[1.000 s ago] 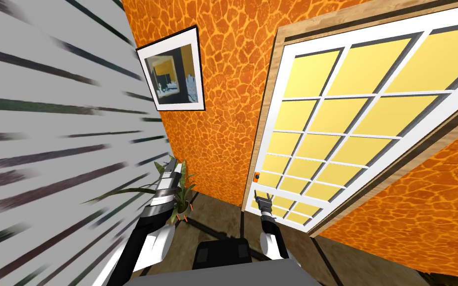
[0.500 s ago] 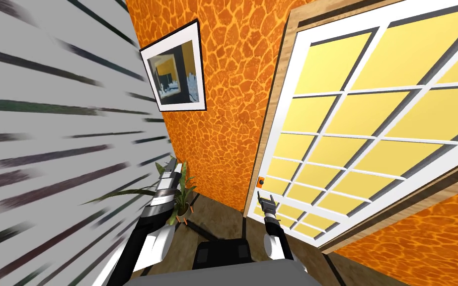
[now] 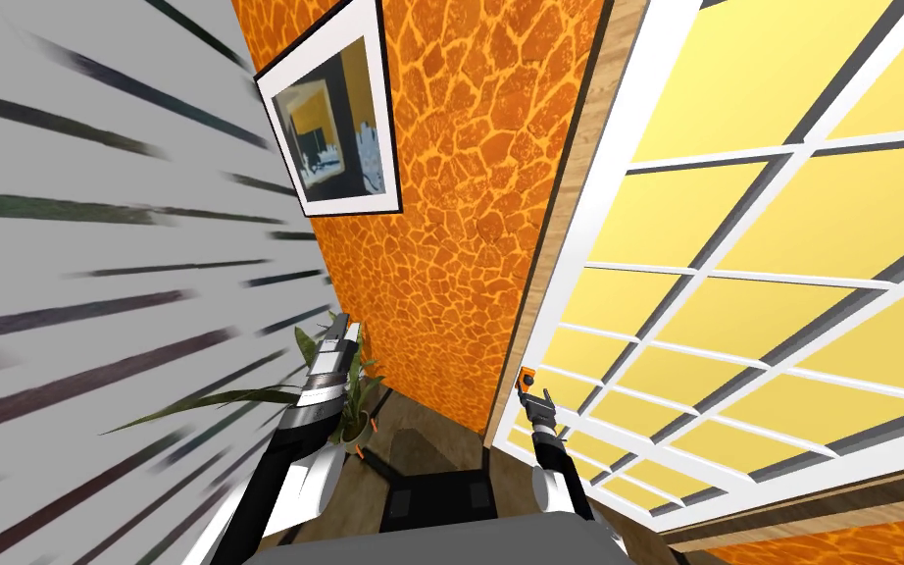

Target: Pull the door open

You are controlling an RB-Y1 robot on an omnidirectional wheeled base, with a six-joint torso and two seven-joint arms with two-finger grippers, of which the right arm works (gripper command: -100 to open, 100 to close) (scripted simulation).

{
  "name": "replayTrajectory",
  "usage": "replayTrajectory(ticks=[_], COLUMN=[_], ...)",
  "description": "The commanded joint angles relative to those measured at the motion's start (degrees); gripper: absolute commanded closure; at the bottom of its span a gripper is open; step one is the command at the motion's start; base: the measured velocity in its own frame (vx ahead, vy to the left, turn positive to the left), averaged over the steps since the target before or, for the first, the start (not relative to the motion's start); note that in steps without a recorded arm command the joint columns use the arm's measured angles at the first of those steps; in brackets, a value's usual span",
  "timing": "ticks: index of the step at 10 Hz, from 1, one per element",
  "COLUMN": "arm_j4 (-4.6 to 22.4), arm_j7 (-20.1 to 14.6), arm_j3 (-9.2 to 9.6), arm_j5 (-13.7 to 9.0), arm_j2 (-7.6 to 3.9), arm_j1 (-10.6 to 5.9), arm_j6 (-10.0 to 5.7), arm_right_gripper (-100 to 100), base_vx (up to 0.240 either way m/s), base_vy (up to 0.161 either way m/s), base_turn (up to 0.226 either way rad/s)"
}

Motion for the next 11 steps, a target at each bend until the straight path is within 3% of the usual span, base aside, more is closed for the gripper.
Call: replayTrajectory(ticks=[1,2,3,4,11], arm_j4=[1.3,1.5,0.5,0.5,0.3], arm_j7=[-1.5,-1.9,-1.2,-1.2,-1.9], arm_j3=[-0.07,-0.16,0.08,0.08,0.76], arm_j5=[0.0,-0.1,-0.1,-0.1,0.2], arm_j2=[-0.79,-1.06,-0.8,-0.8,-1.24], arm_j1=[-0.17,-0.11,0.96,0.96,1.3], arm_j6=[-0.54,-0.59,-0.18,-0.18,-0.58], arm_right_gripper=[-100,-100,-100,100,100], base_vx=[0.201,0.175,0.047,-0.034,-0.037], base_vy=[-0.02,0.029,0.027,0.008,-0.006], base_turn=[0.051,-0.017,-0.042,0.033,0.02])
